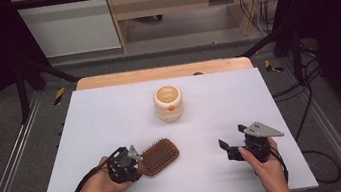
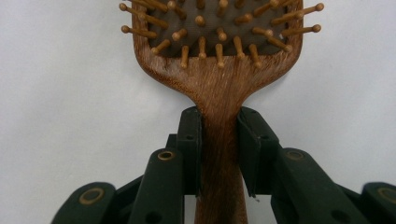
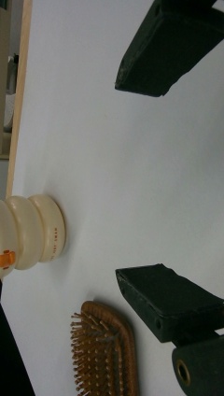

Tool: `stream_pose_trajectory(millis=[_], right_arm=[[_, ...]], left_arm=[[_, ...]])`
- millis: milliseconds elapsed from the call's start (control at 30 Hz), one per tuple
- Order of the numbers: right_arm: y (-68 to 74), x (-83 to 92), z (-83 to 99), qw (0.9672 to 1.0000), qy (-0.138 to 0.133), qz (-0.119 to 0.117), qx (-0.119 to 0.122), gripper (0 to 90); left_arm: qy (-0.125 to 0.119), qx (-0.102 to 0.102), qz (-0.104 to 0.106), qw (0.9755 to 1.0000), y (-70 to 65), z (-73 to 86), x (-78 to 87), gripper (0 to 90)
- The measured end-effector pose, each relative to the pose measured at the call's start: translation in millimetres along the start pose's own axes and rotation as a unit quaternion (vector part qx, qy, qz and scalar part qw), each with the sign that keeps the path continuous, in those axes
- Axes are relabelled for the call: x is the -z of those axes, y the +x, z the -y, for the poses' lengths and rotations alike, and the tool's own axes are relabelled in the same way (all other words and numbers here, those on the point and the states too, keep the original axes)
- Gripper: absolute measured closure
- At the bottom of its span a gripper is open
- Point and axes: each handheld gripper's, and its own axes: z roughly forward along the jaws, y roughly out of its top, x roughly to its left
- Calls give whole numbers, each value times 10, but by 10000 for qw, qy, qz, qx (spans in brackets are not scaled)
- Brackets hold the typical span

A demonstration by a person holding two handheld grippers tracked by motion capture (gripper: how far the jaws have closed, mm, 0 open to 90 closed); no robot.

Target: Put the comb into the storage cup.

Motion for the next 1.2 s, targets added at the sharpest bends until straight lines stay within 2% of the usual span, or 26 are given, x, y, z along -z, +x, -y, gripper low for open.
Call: stream_pose_trajectory(millis=[167, 500, 633, 800, 967, 1067, 1200], right_arm=[[5, -10, 4, 10000, 24, -11, -18, 92], [-5, 0, 1, 10000, -2, -14, -31, 92], [-8, -1, 2, 10000, 1, -10, -29, 92], [-3, 2, 0, 10000, -14, -13, -44, 92], [-2, 0, -2, 10000, -17, -12, -29, 92], [2, 4, -3, 10000, -31, -4, -36, 92], [7, 3, -5, 10000, -56, -3, -27, 92]], left_arm=[[33, -14, -44, 10000, -13, -8, 0, 725], [-133, -79, -98, 9998, -26, 31, 13, 726], [-237, -111, -227, 9994, -31, 40, 20, 726], [-495, -117, -357, 9981, -18, 69, 41, 726], [-912, -69, -537, 9944, -16, 96, 73, 726], [-1215, 37, -628, 9906, -10, 109, 96, 726], [-1607, 158, -748, 9840, -8, 121, 113, 726]])
